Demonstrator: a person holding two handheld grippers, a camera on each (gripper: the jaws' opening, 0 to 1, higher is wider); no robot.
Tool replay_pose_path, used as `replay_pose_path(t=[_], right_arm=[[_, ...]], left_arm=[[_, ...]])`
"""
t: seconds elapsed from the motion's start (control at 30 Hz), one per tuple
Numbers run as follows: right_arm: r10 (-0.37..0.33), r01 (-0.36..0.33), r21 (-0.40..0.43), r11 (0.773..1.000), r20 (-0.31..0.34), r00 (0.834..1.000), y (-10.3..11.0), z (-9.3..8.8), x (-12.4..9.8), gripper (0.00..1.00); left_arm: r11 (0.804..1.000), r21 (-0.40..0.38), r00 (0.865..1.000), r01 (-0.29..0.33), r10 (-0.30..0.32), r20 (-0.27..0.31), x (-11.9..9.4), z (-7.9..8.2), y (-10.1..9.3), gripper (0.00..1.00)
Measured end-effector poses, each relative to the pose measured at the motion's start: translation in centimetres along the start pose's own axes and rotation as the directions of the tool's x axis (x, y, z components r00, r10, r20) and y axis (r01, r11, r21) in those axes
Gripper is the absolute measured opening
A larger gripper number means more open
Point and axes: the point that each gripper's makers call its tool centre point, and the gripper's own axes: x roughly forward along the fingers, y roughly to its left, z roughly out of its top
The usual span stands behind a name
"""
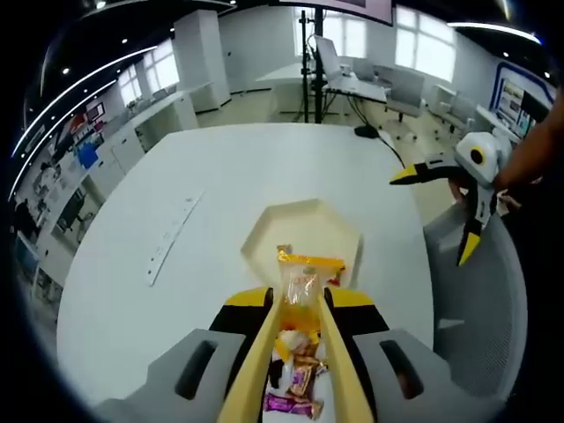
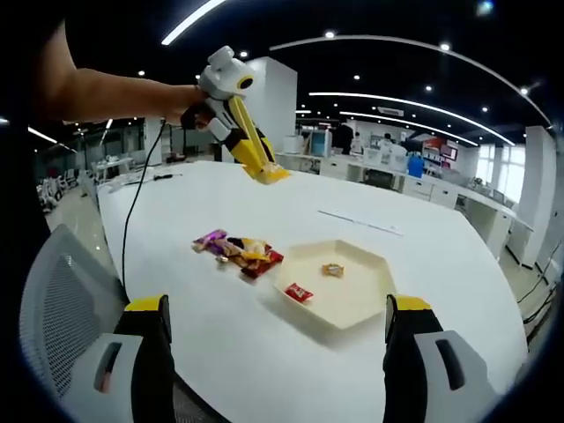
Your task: Place the target food into the container with the food tongs after gripping and lifting it, then release it inside without dropping or visibly crushing the food.
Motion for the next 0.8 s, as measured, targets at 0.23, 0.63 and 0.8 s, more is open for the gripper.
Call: replay_pose_path(t=[0.23,0.63,0.8], right_arm=[[-0.009,0.009,0.002,1.000,-0.002,1.000,-0.1,0.0,-0.1,1.00],[-0.035,0.032,-0.062,0.998,-0.050,0.998,-0.5,-0.9,0.0,1.00],[-0.050,0.048,-0.053,0.997,-0.041,0.998,-0.9,-0.8,-0.1,1.00]], left_arm=[[1.000,0.022,1.000,0.015,-0.014,-0.008,2.1,0.8,-0.2,0.19],[0.998,0.050,0.999,0.034,-0.035,0.021,6.1,3.6,-0.2,0.19],[0.998,0.055,0.999,0.041,-0.043,0.032,7.1,4.7,-0.1,0.19]])
